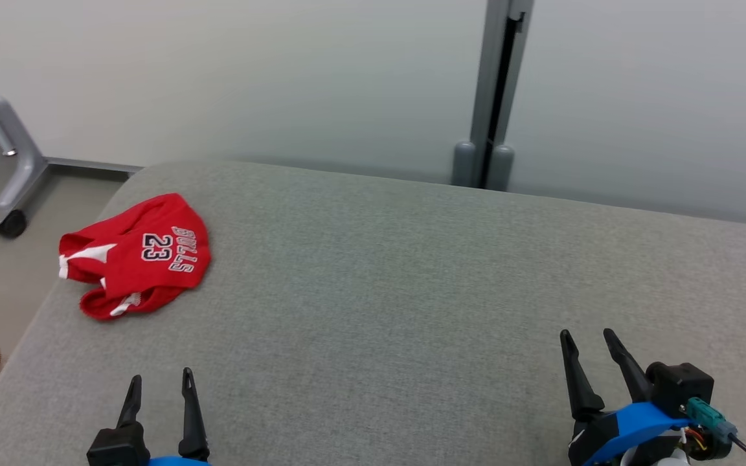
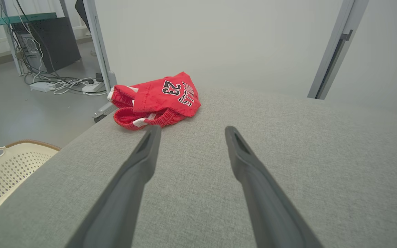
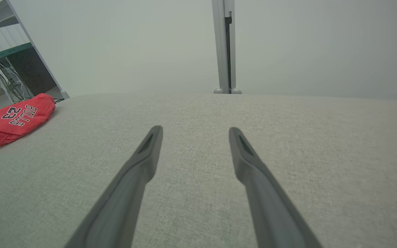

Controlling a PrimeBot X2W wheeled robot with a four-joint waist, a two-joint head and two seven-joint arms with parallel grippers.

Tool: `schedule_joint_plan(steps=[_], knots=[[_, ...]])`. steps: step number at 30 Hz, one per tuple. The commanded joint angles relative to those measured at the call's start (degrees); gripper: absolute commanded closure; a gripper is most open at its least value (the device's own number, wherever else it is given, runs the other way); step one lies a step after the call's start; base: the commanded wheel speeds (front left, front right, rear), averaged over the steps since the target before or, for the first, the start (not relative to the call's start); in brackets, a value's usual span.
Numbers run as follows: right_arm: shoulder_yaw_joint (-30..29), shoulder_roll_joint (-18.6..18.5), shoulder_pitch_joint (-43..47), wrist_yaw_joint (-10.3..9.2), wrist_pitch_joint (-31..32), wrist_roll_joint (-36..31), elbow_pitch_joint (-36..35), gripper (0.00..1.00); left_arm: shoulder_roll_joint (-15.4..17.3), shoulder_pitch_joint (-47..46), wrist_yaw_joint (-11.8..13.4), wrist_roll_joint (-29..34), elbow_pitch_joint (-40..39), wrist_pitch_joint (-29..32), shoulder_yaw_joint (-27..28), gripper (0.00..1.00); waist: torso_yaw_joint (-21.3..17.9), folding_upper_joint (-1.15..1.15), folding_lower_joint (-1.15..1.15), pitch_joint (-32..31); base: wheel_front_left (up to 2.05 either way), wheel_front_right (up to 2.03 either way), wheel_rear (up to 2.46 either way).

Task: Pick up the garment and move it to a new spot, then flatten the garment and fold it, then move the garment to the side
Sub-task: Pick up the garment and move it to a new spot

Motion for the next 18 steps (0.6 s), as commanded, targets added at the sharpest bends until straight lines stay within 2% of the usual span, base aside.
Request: schedule_joint_plan(steps=[1, 13, 18], knots=[[0.3, -0.08, -0.43, -0.02, -0.19, 0.28, -0.17, 0.0, -0.01, -0.12, 0.2, 0.24, -0.3, -0.13, 0.32, 0.0, 2.13, 0.0, -0.01, 1.54, 0.0, 0.0, 0.0], [0.99, -0.1, -0.78, -0.02, -0.19, 0.98, -0.56, 0.0, -0.02, 0.4, 1.0, 0.25, -1.28, -0.14, 2.49, 0.0, 12.32, 0.0, -0.01, 2.81, 0.0, 0.0, 0.0], [1.21, -0.11, -1.06, -0.02, -0.19, 1.0, -0.44, 0.0, -0.02, 0.65, 0.97, 0.17, -1.4, -0.14, 3.29, 0.0, 14.63, 0.0, -0.01, 3.4, 0.0, 0.0, 0.0]])
